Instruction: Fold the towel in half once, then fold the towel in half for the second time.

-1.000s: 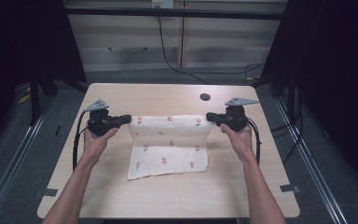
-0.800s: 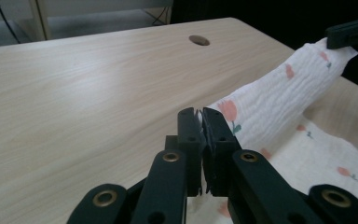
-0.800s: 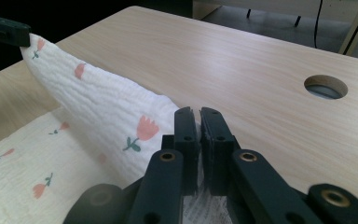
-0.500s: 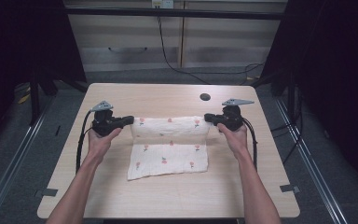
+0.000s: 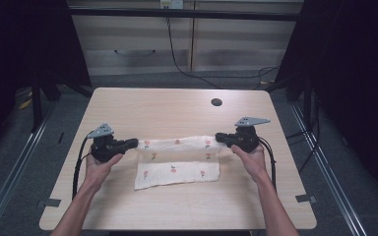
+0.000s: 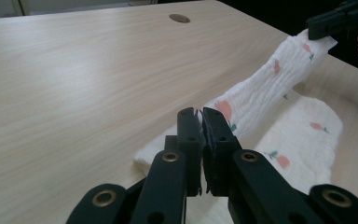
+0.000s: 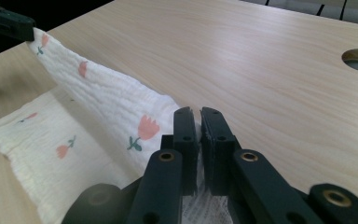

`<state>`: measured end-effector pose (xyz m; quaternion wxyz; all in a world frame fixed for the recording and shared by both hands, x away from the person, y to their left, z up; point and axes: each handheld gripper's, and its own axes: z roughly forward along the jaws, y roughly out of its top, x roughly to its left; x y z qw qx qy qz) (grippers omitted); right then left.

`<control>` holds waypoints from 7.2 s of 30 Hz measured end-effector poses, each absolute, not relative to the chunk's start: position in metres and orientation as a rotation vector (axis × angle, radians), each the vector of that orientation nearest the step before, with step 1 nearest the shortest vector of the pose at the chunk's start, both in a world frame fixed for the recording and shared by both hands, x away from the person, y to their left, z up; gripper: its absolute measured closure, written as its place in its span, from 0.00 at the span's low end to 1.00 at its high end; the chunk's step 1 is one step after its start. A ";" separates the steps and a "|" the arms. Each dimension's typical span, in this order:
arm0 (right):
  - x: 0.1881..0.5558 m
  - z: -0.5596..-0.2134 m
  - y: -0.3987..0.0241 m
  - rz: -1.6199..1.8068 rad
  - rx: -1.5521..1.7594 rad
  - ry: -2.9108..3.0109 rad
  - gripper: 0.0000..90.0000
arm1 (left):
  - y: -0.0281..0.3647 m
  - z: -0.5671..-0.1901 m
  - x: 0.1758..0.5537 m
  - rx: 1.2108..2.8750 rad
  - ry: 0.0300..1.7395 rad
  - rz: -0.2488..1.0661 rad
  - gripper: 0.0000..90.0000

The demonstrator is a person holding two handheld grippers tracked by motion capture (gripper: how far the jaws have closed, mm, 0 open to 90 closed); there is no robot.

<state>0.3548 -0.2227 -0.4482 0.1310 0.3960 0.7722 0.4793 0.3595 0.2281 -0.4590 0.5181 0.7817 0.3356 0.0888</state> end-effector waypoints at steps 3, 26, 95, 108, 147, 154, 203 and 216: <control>0.345 -0.452 -0.221 1.399 1.137 2.256 0.94 | 0.229 -0.460 0.354 1.885 0.800 0.213 0.96; 0.294 -0.473 -0.213 1.366 1.091 2.364 0.91 | 0.228 -0.477 0.309 2.035 0.748 0.181 0.95; 0.308 -0.472 -0.225 1.310 1.190 2.302 0.59 | 0.237 -0.467 0.344 2.005 0.883 0.131 0.78; 0.343 -0.477 -0.221 1.280 1.229 2.313 0.61 | 0.227 -0.476 0.379 2.028 0.925 0.093 0.76; 0.366 -0.498 -0.224 1.267 1.291 2.362 0.97 | 0.215 -0.497 0.400 2.077 0.913 0.036 0.97; 0.366 -0.487 -0.232 1.292 1.282 2.311 0.97 | 0.216 -0.488 0.400 2.042 0.903 0.057 0.97; 0.311 -0.456 -0.230 1.382 1.082 2.280 0.97 | 0.207 -0.470 0.358 2.002 0.757 0.167 0.97; 0.271 -0.473 -0.219 1.356 1.033 2.390 0.96 | 0.206 -0.470 0.345 2.027 0.723 0.178 0.97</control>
